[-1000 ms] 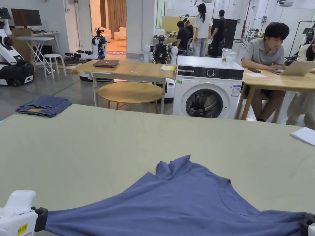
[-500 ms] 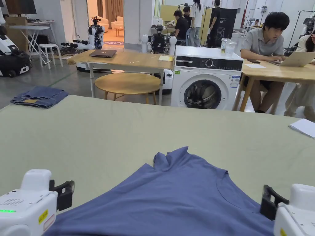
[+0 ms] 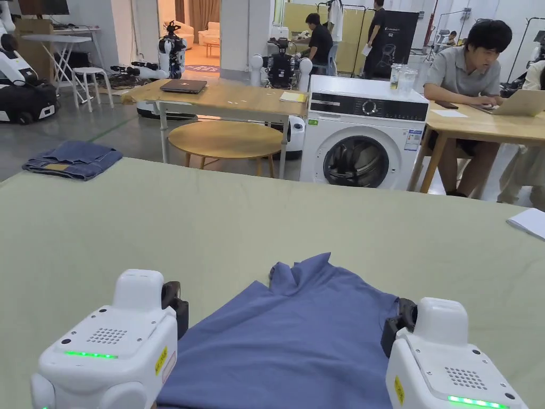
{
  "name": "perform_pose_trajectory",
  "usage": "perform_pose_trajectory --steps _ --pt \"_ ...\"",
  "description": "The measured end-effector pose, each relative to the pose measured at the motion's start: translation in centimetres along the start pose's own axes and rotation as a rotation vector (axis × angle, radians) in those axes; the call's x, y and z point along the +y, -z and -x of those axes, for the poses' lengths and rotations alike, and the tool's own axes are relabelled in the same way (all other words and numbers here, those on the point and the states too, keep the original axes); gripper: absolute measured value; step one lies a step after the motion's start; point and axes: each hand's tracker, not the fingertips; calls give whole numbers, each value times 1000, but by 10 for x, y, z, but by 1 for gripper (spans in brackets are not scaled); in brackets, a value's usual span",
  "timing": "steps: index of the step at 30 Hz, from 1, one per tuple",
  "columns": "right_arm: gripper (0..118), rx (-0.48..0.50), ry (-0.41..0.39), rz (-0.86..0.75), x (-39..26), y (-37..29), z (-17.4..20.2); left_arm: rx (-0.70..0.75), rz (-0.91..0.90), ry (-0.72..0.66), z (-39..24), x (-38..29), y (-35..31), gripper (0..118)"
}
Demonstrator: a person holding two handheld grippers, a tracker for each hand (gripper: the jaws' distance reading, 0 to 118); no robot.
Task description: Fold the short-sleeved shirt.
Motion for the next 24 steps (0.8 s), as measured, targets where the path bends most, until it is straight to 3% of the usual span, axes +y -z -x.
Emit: perform_pose_trajectory --steps 5,12,18,20,21,24 --pt "0 12 -56 15 -10 4 17 4 156 -47 17 -8 5 0" --pt "0 73 -74 83 -26 23 36 -6 381 -179 90 -32 10 0" --pt "0 119 -96 157 -39 40 49 104 517 -320 163 -41 27 0" --pt "0 119 -109 168 -42 44 53 88 568 -372 181 -45 36 9" --pt "0 121 -115 176 -44 45 55 81 605 -404 189 -46 43 28" --pt "0 135 -122 199 -47 50 59 108 669 -428 201 -53 61 54"
